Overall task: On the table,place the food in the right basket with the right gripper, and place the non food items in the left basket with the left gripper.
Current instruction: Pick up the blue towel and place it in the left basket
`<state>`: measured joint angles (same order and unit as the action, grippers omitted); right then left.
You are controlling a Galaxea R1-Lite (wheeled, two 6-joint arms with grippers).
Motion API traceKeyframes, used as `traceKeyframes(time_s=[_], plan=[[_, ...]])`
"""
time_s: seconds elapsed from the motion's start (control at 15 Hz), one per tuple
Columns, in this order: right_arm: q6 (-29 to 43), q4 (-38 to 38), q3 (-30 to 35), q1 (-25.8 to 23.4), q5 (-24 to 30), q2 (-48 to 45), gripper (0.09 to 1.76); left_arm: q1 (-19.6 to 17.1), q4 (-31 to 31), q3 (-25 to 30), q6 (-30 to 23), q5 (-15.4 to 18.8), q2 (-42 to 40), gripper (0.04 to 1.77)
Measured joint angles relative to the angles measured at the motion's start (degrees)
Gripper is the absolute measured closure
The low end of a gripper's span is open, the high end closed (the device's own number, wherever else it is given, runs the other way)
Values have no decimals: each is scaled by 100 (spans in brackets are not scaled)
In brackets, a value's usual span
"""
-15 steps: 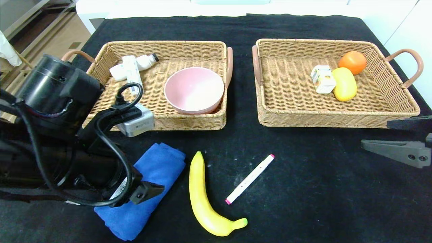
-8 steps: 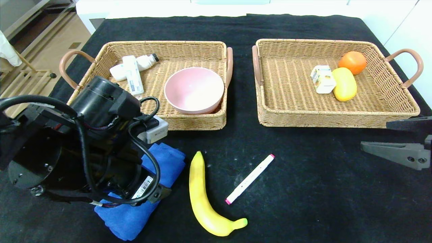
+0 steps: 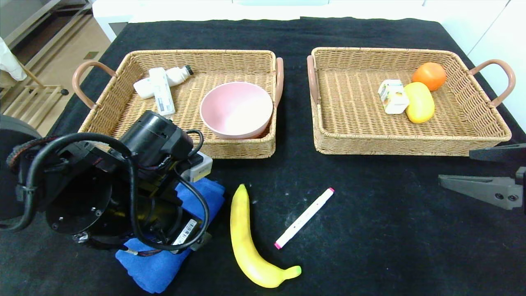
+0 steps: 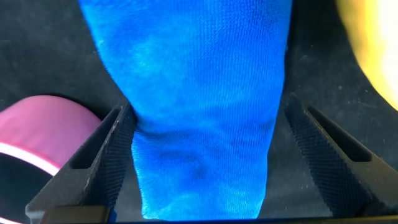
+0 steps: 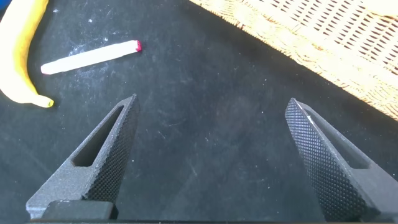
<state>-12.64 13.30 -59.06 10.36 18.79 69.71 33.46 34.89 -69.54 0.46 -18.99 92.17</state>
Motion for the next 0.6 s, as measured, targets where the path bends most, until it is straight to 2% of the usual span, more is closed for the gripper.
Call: traceKeyframes(time_s=[0.33,0.6], plan=[[-2,-2,0,-2,-2,5,14,-4,-6,13,-65,4,116,9],[-4,-5,0,-2,-2,9,14,-9,28,16,-62,43,113,73]])
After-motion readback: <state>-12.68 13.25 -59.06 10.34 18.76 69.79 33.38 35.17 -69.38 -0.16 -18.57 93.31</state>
